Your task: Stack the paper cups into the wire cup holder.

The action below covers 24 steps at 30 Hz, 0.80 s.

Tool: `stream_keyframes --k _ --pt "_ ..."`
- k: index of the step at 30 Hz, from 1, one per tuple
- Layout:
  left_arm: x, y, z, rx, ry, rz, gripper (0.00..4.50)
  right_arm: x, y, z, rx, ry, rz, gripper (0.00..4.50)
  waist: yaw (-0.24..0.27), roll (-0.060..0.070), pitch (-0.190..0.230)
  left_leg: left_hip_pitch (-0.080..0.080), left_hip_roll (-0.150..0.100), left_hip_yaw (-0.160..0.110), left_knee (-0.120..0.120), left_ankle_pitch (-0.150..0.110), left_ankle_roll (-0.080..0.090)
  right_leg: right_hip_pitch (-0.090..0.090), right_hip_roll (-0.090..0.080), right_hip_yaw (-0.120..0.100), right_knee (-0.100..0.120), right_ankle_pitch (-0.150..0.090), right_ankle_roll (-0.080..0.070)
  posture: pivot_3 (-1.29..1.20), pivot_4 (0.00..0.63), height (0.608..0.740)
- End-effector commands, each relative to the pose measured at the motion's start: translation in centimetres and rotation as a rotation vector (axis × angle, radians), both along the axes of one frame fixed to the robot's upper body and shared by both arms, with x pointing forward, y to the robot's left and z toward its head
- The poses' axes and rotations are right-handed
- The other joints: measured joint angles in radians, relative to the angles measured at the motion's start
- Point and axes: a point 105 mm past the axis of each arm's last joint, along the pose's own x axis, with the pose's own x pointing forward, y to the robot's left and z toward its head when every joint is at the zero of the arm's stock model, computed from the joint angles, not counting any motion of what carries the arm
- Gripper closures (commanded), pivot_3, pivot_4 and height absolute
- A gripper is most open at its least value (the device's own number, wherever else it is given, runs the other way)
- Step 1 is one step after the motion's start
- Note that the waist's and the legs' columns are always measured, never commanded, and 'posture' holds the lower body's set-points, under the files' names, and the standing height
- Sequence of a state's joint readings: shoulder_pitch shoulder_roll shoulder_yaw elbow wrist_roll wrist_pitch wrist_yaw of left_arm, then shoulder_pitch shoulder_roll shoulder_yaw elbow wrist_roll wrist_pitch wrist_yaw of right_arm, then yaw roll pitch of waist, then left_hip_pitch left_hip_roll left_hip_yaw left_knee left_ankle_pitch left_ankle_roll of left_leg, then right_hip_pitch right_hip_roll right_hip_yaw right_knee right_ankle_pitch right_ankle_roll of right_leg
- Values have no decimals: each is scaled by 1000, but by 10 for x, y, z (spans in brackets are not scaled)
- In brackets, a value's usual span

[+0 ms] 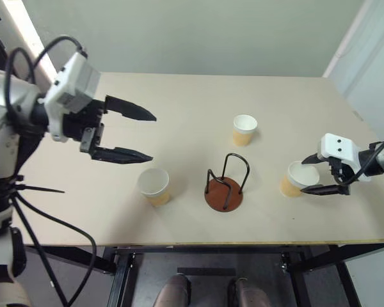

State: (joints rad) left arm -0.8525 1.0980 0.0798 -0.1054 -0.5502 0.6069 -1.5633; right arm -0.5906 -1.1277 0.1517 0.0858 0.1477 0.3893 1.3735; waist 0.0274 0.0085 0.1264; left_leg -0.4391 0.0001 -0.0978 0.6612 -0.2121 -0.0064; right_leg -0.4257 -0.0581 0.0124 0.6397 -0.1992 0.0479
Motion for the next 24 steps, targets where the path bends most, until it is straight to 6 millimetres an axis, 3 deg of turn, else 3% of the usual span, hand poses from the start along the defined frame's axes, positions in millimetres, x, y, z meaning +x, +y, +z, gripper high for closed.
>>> stream_keyframes --k 1,6,7,10,16,19,20,24 --pt "-6 1 -1 21 -6 16 116 3 -1 3 -33 -28 10 0 -1 0 0 0 0 0 0 0 -1 0 0 0 0 0 -1 0 150 740" --pt "-5 8 -1 -2 7 69 116 8 6 -7 -53 -30 36 0 -7 0 1 1 1 0 0 -1 -2 -2 0 0 2 -1 -3 0 150 740" --pt "-4 8 -2 -1 10 76 98 9 9 -7 -45 -36 41 177 -8 0 1 1 1 0 -1 -1 -3 -2 0 0 2 -1 -3 0 150 740" --pt "-4 10 -3 0 8 87 91 10 15 -8 -43 -38 59 943 -10 0 1 1 1 0 -1 -1 -3 -2 0 0 2 -1 -4 0 150 740" --pt "-1 13 -3 7 -6 118 91 0 17 -5 -82 -15 124 3137 -10 0 1 1 2 0 -2 -4 -5 -3 0 0 2 -2 -5 0 150 740" --pt "-1 14 1 -12 -18 119 91 -13 20 17 -107 -14 205 4297 -9 0 1 0 1 0 -4 -4 -6 -5 0 0 2 -3 -7 0 150 740" --pt "-2 14 4 -26 -21 115 91 -17 24 26 -105 -21 233 4478 -9 0 1 0 1 0 -5 -4 -6 -5 0 0 2 -3 -7 0 150 740" --pt "0 18 5 -26 -32 131 91 -27 49 73 -60 -97 370 4478 -15 0 1 0 1 0 -9 -3 -9 -7 0 0 2 -4 -9 0 150 740"
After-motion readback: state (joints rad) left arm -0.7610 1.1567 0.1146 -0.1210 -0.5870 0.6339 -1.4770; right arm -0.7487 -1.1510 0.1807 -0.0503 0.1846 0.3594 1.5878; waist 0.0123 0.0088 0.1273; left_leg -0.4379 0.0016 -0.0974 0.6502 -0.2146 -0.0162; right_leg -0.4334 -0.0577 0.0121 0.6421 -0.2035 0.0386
